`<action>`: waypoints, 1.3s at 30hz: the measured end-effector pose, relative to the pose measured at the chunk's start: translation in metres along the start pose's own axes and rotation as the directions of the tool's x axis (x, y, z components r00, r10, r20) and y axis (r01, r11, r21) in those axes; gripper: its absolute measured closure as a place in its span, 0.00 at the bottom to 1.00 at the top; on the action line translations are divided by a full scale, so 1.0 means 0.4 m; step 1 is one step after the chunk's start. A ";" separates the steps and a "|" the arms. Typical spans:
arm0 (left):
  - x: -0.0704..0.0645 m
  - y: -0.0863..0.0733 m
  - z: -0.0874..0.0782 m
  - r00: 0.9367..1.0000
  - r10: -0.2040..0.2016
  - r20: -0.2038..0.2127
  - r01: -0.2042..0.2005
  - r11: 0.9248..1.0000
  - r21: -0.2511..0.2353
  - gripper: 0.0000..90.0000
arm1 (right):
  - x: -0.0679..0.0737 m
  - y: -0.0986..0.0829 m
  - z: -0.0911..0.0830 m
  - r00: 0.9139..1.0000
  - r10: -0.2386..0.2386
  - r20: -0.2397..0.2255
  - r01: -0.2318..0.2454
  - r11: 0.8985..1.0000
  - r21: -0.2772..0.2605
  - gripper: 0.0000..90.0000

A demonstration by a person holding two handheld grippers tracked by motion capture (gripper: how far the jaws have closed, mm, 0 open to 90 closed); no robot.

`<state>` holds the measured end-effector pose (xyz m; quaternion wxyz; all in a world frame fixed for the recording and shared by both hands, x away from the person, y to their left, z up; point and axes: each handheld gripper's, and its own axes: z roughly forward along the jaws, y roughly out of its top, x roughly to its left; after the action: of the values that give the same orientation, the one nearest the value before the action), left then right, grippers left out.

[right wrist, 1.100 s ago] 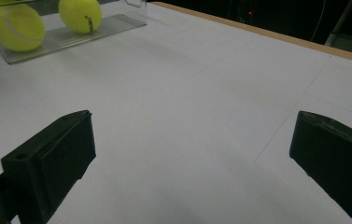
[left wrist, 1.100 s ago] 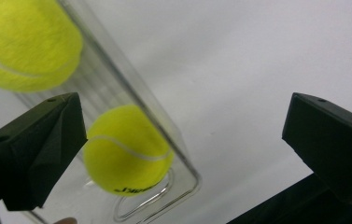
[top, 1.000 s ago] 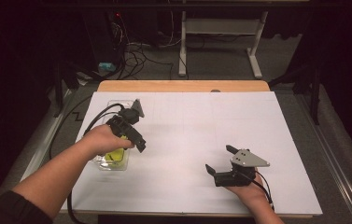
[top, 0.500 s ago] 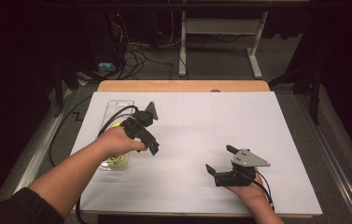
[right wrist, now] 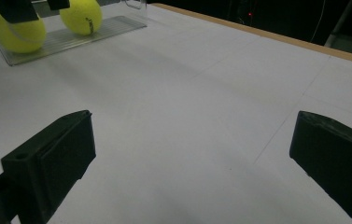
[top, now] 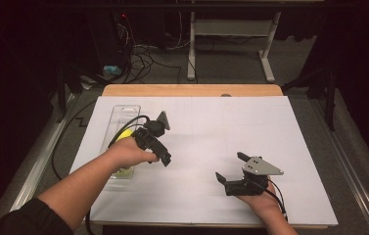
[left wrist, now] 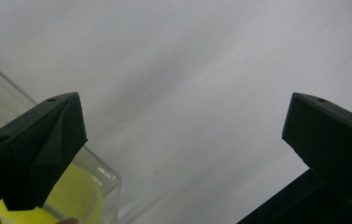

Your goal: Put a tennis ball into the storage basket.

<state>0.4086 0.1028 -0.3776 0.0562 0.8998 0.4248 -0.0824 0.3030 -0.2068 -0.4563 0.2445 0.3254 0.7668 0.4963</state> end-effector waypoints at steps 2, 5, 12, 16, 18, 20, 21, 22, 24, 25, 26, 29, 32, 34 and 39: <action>-0.003 0.001 0.014 1.000 0.002 0.005 -0.002 1.000 0.000 0.01 | 0.000 0.000 -0.001 1.000 -0.001 0.001 0.001 1.000 0.002 0.00; -0.007 0.004 0.031 1.000 0.002 0.010 -0.002 1.000 -0.001 0.01 | -0.001 0.000 -0.001 1.000 0.000 0.002 0.000 1.000 0.002 0.00; -0.018 0.000 0.075 1.000 0.003 0.018 -0.002 0.999 -0.051 0.01 | -0.001 0.000 -0.003 1.000 -0.004 0.004 0.004 1.000 0.004 0.00; -0.025 -0.007 0.089 1.000 0.006 0.016 -0.005 0.996 -0.092 0.01 | 0.000 0.001 -0.004 1.000 0.000 0.003 0.000 1.000 -0.001 0.00; -0.027 -0.013 0.096 1.000 0.008 -0.001 -0.008 0.993 -0.114 0.01 | 0.000 0.000 -0.003 1.000 0.000 0.001 0.000 1.000 -0.001 0.00; -0.027 -0.017 0.096 1.000 0.005 -0.009 -0.006 0.992 -0.128 0.01 | 0.000 0.000 -0.003 1.000 -0.002 0.002 0.002 1.000 0.000 0.00; -0.025 -0.019 0.096 1.000 0.001 -0.013 -0.003 0.989 -0.145 0.01 | 0.000 0.000 -0.002 1.000 -0.006 0.002 0.006 1.000 0.000 0.00; -0.024 -0.022 0.095 1.000 0.002 -0.017 -0.004 0.987 -0.159 0.01 | 0.001 0.001 -0.002 1.000 -0.008 0.004 0.008 1.000 0.003 0.00; -0.022 -0.026 0.095 1.000 -0.001 -0.022 -0.003 0.984 -0.176 0.01 | 0.001 0.001 -0.002 1.000 -0.008 0.002 0.008 1.000 0.004 0.00; -0.021 -0.029 0.095 1.000 0.001 -0.020 -0.004 0.982 -0.190 0.01 | 0.002 0.000 -0.002 1.000 -0.006 0.003 0.006 1.000 0.004 0.00; -0.021 -0.031 0.095 1.000 0.000 -0.018 -0.004 0.979 -0.204 0.01 | 0.002 0.000 -0.002 1.000 -0.005 0.003 0.005 1.000 0.006 0.00; -0.021 -0.038 0.096 1.000 0.003 -0.017 -0.007 0.972 -0.233 0.01 | 0.002 0.000 -0.003 1.000 -0.007 0.008 0.007 1.000 0.007 0.00; -0.022 -0.044 0.099 1.000 0.003 -0.017 -0.007 0.964 -0.267 0.01 | 0.002 0.000 -0.003 1.000 -0.007 0.008 0.007 1.000 0.007 0.00; -0.024 -0.048 0.104 1.000 0.004 -0.015 -0.009 0.958 -0.286 0.01 | 0.002 0.000 -0.003 1.000 -0.008 0.009 0.008 1.000 0.006 0.00; -0.030 -0.060 0.121 0.999 0.020 -0.029 -0.029 0.937 -0.348 0.01 | 0.001 -0.002 -0.002 1.000 -0.006 0.006 0.006 1.000 0.004 0.00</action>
<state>0.3777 0.1005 -0.4233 0.2100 0.8818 0.4223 0.0059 0.3018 -0.2072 -0.4566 0.2473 0.3252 0.7681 0.4930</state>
